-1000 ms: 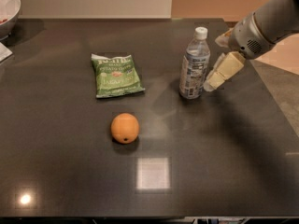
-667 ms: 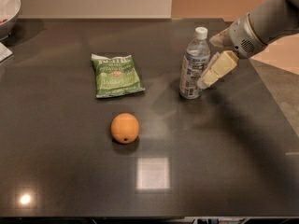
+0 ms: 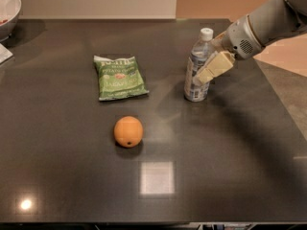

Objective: Knock blue plastic bottle over

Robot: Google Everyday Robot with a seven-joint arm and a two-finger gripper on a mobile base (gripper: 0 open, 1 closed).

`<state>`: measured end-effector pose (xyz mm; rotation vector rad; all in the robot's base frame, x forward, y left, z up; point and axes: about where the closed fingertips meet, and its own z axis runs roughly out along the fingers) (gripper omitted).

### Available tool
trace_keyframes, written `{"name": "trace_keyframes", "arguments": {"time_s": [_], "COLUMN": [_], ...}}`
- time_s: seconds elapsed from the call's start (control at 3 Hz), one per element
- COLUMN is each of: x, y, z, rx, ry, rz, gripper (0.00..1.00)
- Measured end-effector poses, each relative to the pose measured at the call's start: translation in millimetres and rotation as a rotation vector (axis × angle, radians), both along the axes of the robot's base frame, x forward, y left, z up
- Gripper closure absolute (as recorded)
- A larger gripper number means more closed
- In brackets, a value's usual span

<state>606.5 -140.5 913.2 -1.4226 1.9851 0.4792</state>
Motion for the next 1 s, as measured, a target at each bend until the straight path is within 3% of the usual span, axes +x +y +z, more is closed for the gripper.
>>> {"name": "trace_keyframes", "arguments": {"time_s": [0.33, 1.0], "x": [-2, -8], "y": [4, -1], "z": [2, 13], "rx": [0.016, -0.047], "ry": [0.016, 0.064], "rz": [-0.005, -0.019], "gripper": [0.42, 0.88]}}
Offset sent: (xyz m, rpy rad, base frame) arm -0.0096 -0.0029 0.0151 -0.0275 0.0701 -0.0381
